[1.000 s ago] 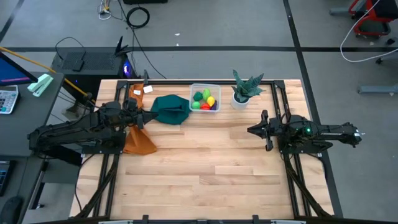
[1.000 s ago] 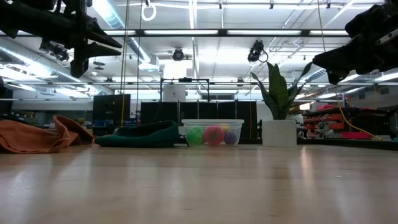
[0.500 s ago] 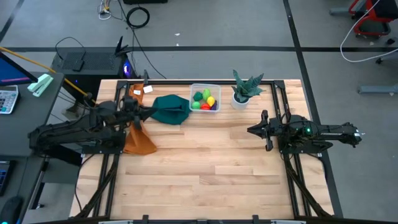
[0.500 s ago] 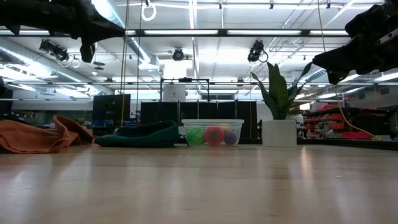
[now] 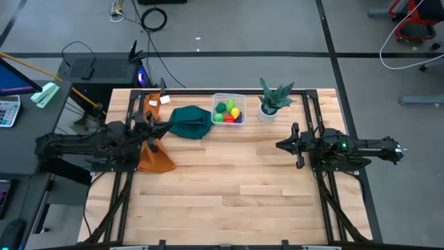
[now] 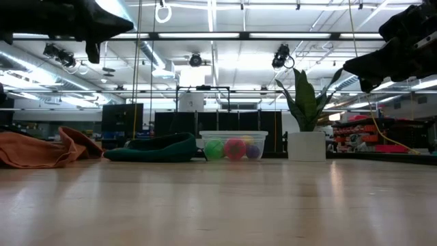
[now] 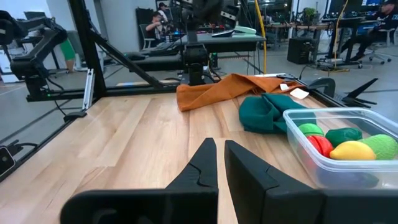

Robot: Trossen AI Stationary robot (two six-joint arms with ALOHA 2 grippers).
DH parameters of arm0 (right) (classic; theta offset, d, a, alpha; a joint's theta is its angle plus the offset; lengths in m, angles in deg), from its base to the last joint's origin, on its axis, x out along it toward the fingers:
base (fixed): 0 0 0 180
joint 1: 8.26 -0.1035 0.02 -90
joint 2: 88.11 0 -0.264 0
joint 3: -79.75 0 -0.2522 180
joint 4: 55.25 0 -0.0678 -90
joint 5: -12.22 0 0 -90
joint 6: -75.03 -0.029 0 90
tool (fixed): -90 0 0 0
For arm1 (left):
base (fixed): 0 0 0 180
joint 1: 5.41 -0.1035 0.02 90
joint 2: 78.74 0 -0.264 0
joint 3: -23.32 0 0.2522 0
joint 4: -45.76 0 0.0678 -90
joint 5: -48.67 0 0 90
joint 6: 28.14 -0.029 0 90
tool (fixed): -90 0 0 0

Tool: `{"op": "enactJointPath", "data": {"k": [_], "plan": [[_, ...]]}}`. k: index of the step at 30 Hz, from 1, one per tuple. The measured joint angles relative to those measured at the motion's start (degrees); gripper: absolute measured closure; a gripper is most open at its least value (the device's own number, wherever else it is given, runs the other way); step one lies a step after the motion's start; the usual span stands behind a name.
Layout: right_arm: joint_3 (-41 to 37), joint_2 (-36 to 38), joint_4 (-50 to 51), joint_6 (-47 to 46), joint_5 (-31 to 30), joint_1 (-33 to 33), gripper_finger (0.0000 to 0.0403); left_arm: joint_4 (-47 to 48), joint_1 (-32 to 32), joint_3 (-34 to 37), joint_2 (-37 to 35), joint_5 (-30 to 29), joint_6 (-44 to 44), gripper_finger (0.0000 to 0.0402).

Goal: Pick and placing Produce into tupperware
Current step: Return to Home Position

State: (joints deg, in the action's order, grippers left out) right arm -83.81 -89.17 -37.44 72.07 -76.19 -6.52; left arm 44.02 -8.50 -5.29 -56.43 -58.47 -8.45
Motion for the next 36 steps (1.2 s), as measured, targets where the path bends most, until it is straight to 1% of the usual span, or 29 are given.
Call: {"op": "enactJointPath", "data": {"k": [2,6,11,17,21,25,28,33,36], "plan": [[0.0,0.0,0.0,0.0,0.0,0.0,0.0403,-1.9,0.6,1.2,-1.4,0.2,-1.1,0.0395],[0.0,0.0,0.0,0.0,0.0,0.0,0.0403,-1.9,1.2,1.4,-5.5,1.4,-4.3,0.0398],[0.0,0.0,0.0,0.0,0.0,0.0,0.0403,3.0,1.4,1.4,-11.2,0.8,-7.2,0.0396],[0.0,0.0,0.0,0.0,0.0,0.0,0.0403,4.5,1.4,1.4,-17.2,0.8,-10.8,0.0394],[0.0,0.0,0.0,0.0,0.0,0.0,0.0403,5.5,1.4,1.4,-19.5,0.9,-11.6,0.0397],[0.0,0.0,0.0,0.0,0.0,0.0,0.0403,5.8,1.4,1.6,-20.2,2.4,-11.7,0.0396],[0.0,0.0,0.0,0.0,0.0,0.0,0.0403,3.5,1.4,4.1,-20.1,3.4,-9.9,0.0392],[0.0,0.0,0.0,0.0,0.0,0.0,0.0403,-9.1,1.4,11.2,-20.1,6.1,-8.3,0.0398],[0.0,0.0,0.0,0.0,0.0,0.0,0.0403,-11.6,1.4,12.7,-20.1,6.9,-8.9,0.0394]]}}
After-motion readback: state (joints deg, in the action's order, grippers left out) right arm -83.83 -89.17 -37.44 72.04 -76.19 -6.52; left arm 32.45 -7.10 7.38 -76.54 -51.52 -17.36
